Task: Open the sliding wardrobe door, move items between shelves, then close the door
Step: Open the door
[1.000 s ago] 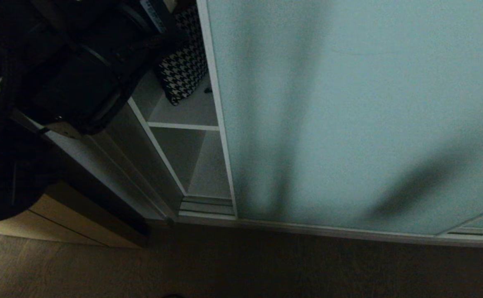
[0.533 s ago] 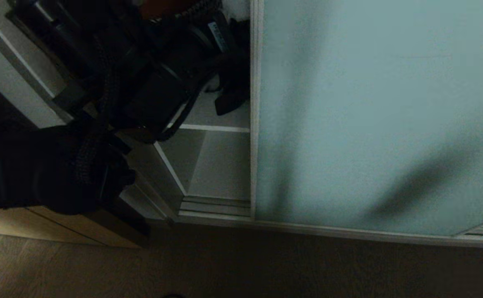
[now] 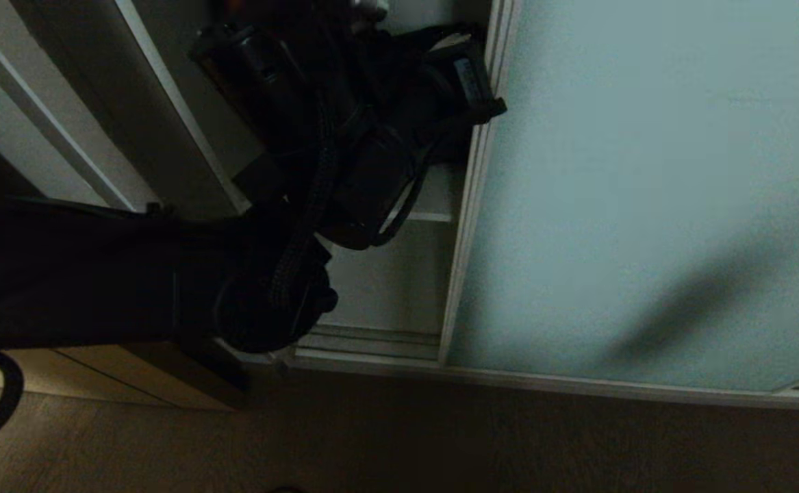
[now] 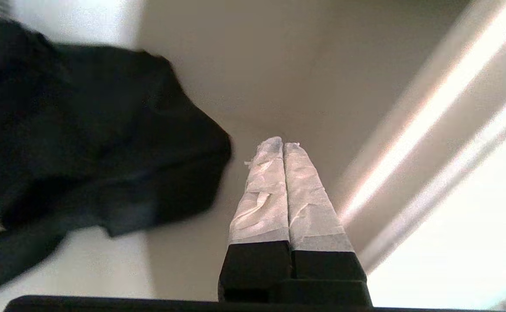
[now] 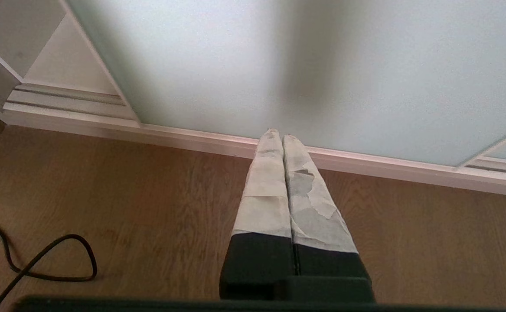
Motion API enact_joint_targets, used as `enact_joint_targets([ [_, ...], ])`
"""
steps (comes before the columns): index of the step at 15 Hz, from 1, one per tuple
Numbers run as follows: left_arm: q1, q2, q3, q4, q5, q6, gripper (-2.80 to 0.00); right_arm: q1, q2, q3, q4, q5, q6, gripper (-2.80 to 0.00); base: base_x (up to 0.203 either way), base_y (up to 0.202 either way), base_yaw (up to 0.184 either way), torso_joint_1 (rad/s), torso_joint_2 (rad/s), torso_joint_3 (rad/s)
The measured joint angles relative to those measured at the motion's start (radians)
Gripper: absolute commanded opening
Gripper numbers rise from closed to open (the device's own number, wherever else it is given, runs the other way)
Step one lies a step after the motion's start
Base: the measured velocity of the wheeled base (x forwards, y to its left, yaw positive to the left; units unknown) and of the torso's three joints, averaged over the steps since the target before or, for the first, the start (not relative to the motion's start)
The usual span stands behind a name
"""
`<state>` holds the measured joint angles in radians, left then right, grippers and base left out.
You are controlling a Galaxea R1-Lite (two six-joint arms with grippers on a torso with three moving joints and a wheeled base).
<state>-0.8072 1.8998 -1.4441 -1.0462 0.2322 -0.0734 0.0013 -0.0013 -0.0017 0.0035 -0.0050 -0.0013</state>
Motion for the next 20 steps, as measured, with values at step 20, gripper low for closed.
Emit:
enact_joint_targets([
  [20, -0.112, 0.326, -0.457, 0.013, 0.033, 0.025, -2.8, 0.0, 0.0, 0.0, 0.0, 0.001, 0.0, -2.8, 0.0, 0.0, 0.0, 0.0, 0.0, 0.0],
])
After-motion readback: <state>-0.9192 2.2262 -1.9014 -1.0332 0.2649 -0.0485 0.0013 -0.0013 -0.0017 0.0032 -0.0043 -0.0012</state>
